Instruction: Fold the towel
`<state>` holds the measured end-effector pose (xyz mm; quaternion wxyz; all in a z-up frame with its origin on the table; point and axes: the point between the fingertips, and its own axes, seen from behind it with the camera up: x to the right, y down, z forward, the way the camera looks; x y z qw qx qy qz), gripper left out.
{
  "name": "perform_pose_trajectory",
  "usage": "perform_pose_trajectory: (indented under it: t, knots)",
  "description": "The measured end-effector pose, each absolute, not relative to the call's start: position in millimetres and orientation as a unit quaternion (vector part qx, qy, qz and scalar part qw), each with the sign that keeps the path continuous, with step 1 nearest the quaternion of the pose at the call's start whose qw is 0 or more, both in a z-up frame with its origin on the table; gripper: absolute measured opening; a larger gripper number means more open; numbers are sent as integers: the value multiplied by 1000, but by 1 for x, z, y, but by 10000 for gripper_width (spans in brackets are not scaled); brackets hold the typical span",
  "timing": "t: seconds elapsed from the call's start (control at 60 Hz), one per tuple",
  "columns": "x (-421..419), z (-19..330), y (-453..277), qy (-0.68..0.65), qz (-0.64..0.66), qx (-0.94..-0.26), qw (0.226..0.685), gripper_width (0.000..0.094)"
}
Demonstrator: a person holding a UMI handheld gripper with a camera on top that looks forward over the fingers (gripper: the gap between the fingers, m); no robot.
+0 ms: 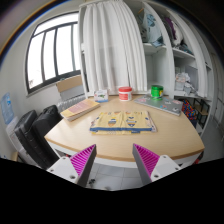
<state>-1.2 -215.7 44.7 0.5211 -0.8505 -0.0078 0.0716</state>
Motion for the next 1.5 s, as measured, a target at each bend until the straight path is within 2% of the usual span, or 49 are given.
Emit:
perform_pose_trajectory:
  t: [0.083, 0.217, 0.317, 0.417, 0.5, 0.533, 0.567, 0.583, 0.767, 0.9, 0.983, 1.033, 1.1, 1.267, 1.317, 1.383, 1.45, 1.467, 1.5]
  knots:
    - [-33, 53, -167, -27, 66, -851, 520, 756]
    - [-79, 44, -99, -76, 45, -861, 502, 759]
    - [-90, 25, -56, -100, 4, -865, 492, 753]
    - [-83, -9, -39, -93, -25, -885, 455, 720]
    - [-88, -9, -30, -70, 15, -881, 468, 500]
    - [-80, -8, -28, -61, 10, -881, 469, 340]
    - [-68, -8, -26, -58, -12, -880, 472, 109]
    - [-61, -8, -25, -58, -28, -878, 474, 47]
    - [-65, -5, -25, -77, -19, -873, 481, 37]
    - [-54, 37, -24, -33, 43, -859, 508, 37]
    - [-21, 64, -20, 6, 57, -847, 529, 38]
    - [5, 69, -19, 34, 58, -845, 530, 38]
    - [41, 60, -19, 59, 46, -853, 516, 39]
    - [109, -7, -25, 96, -3, -891, 444, 42]
    - [108, -5, -19, 88, 11, -881, 464, 41]
    - [107, -5, -21, 90, 26, -883, 460, 47]
    - [107, -4, -26, 107, 41, -888, 445, 106]
    - [107, -3, -28, 108, 45, -888, 444, 147]
    - [109, 1, -33, 111, 49, -888, 443, 302]
